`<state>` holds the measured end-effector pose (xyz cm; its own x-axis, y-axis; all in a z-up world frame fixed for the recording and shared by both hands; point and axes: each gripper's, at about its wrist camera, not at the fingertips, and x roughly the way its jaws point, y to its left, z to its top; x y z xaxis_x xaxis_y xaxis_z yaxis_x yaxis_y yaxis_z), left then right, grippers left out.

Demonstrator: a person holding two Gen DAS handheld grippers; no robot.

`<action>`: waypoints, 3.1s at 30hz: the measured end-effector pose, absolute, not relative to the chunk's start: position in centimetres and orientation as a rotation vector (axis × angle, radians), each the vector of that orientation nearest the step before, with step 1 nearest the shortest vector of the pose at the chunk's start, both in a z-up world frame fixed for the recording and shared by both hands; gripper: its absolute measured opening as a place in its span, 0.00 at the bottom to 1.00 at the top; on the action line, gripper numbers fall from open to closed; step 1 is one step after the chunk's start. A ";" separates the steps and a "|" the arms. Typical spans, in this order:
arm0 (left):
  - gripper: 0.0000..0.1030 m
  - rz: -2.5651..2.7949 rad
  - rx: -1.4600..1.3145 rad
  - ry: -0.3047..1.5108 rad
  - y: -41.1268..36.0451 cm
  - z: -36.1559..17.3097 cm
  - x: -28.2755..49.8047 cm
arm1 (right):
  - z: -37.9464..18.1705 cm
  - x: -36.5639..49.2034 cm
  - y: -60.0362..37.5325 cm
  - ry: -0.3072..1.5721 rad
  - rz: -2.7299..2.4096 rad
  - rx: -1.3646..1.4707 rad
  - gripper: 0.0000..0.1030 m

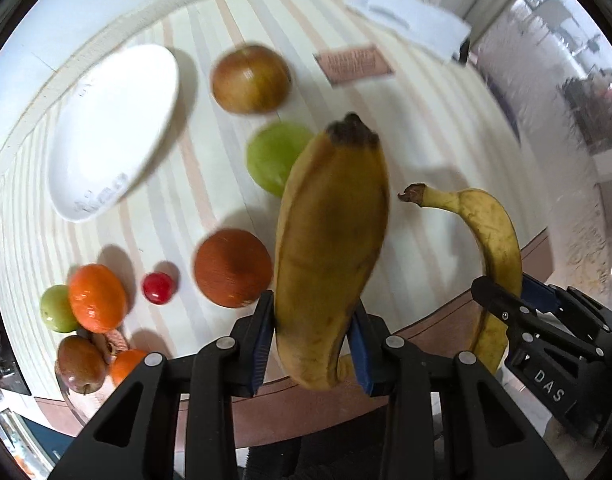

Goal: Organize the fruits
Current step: 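Carry both bananas onto the white plate and open both tools, then move both tools back toward the fruit beside the cat mat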

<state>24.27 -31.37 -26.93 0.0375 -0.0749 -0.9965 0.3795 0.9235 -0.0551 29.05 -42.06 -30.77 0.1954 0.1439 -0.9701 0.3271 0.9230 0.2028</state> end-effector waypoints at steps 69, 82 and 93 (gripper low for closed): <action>0.84 -0.161 0.002 1.485 -5.7 -25.2 45.9 | -27.2 52.6 -17.0 1.319 -0.010 0.181 0.90; 0.84 -0.189 0.008 1.336 -4.5 -18.9 40.2 | -20.4 47.0 -16.4 1.195 -0.019 0.178 0.90; 0.84 -0.185 -0.017 1.229 -4.5 -13.6 36.2 | -13.8 43.0 -16.9 1.083 0.045 0.210 0.90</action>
<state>36.17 -4.50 -13.59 0.3219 -0.1499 -0.9348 0.1319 0.9849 -0.1126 42.99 -16.90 -13.82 0.4696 0.1388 -0.8719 0.0664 0.9792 0.1917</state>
